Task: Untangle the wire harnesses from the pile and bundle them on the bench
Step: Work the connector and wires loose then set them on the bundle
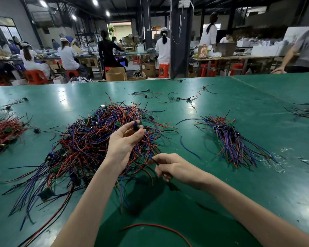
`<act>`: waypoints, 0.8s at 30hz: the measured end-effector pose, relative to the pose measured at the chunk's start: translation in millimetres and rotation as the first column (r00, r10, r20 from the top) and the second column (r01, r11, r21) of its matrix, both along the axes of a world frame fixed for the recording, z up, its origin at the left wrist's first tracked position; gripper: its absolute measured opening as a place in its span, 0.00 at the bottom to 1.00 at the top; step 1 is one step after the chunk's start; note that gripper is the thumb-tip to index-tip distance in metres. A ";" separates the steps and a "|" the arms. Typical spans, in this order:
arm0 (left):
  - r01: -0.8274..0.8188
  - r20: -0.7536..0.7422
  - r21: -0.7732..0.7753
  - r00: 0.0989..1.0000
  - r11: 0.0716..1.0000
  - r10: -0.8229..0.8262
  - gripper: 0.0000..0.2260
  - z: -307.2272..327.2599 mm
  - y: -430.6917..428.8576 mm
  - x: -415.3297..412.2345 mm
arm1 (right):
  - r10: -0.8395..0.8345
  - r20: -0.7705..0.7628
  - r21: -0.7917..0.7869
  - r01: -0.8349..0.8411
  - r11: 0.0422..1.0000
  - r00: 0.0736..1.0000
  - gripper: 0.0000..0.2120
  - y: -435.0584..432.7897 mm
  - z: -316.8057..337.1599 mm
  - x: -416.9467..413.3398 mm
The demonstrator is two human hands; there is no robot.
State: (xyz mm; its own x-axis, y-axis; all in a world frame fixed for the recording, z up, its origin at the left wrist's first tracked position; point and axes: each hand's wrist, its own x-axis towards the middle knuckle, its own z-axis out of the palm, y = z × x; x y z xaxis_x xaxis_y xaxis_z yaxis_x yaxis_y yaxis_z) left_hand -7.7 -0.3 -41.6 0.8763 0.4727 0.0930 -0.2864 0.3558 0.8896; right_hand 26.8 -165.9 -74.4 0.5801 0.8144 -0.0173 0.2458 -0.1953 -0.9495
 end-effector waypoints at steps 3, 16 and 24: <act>-0.025 0.021 0.020 0.999 0.999 0.024 0.16 0.0 -0.9 -0.6 | 0.005 0.021 0.020 -0.005 1.000 1.000 0.07 0.6 0.4 -2.5; -0.037 0.036 0.216 0.999 0.976 0.030 0.17 -2.5 -16.7 -1.2 | -0.119 0.155 0.095 0.105 0.990 0.981 0.08 2.5 6.8 3.9; 0.030 -0.017 0.297 1.000 0.954 -0.026 0.11 -10.9 -33.3 -1.0 | -0.203 -0.120 0.311 0.231 0.922 0.972 0.06 1.6 6.8 10.8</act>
